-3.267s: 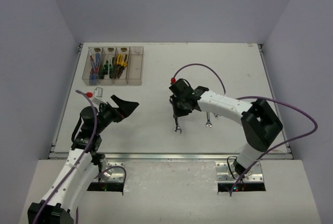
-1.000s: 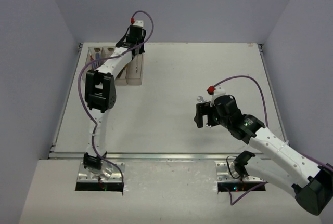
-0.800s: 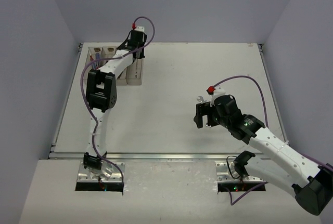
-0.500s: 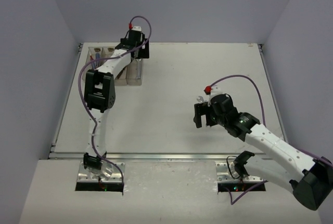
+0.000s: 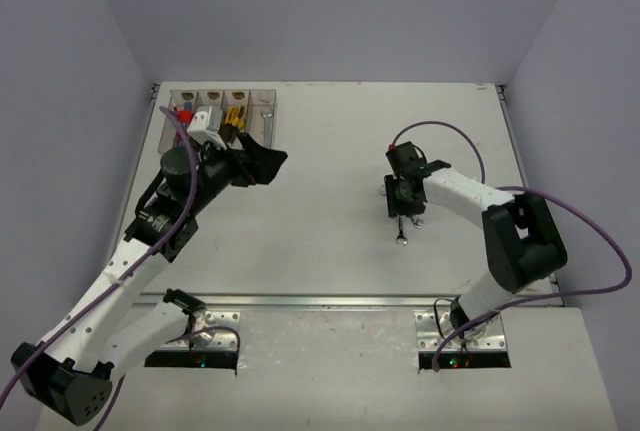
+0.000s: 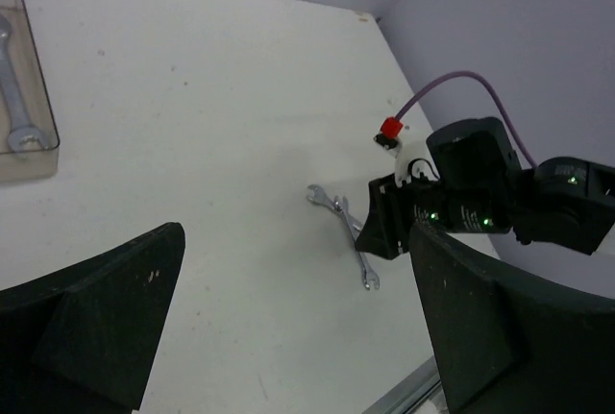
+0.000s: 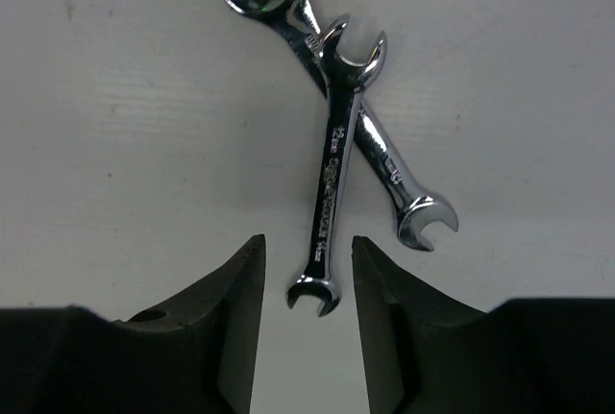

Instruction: Sort the tools into containers

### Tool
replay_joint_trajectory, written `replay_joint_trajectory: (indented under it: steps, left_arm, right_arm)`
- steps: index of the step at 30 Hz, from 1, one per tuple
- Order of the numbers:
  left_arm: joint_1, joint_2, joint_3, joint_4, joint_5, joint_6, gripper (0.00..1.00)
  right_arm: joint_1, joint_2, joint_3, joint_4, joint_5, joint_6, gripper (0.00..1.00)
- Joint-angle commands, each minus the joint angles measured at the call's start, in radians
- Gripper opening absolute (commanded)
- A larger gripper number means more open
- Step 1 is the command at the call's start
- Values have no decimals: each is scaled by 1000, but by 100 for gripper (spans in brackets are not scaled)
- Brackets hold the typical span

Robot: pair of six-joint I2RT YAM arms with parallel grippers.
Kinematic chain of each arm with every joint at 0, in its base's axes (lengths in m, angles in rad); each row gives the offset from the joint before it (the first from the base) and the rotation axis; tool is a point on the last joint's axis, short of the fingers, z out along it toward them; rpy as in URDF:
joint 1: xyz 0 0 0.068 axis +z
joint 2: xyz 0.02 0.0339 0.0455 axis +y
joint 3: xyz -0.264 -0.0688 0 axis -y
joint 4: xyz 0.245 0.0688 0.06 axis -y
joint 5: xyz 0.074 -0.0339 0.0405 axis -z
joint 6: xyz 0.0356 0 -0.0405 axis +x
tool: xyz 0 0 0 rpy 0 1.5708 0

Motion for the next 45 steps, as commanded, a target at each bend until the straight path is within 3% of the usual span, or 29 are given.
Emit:
replay_joint_trajectory:
  steps: [1, 8, 12, 14, 18, 23, 27, 32, 40, 44, 45]
  left_arm:
    - [11, -104, -93, -175, -3, 59, 100]
    - [11, -266, -96, -282, 75, 132, 100]
    - [11, -289, -110, -297, 53, 143, 100]
    - [11, -290, -128, -283, 58, 138, 100]
    - [11, -279, -144, -253, 79, 106, 100]
    - [11, -267, -265, -58, 192, -36, 100]
    - [-2, -214, -439, 370, 293, -250, 100]
    - [-101, -51, -510, 666, 184, -370, 100]
    - [-251, 127, -455, 763, 43, -385, 96]
    - [-283, 186, -443, 788, 30, -392, 73]
    - [-289, 195, -443, 793, 27, -392, 73]
  right_arm:
    - [-33, 126, 89, -26, 27, -31, 39]
    - [-50, 260, 162, -27, 22, -44, 32]
    - [-63, 321, 163, -27, 2, -48, 21]
    - [-67, 348, 162, -26, -23, -45, 6]
    - [-67, 332, 146, -13, -81, -43, 0]
    - [-6, 98, 66, 48, -153, -17, 0]
    - [108, -107, 7, 133, -204, -17, 0]
    - [280, -216, -5, 181, -182, -28, 0]
    - [426, -352, -36, 322, -249, -22, 0]
    - [465, -355, -11, 322, -259, -27, 0]
    - [470, -355, -10, 321, -255, -27, 0]
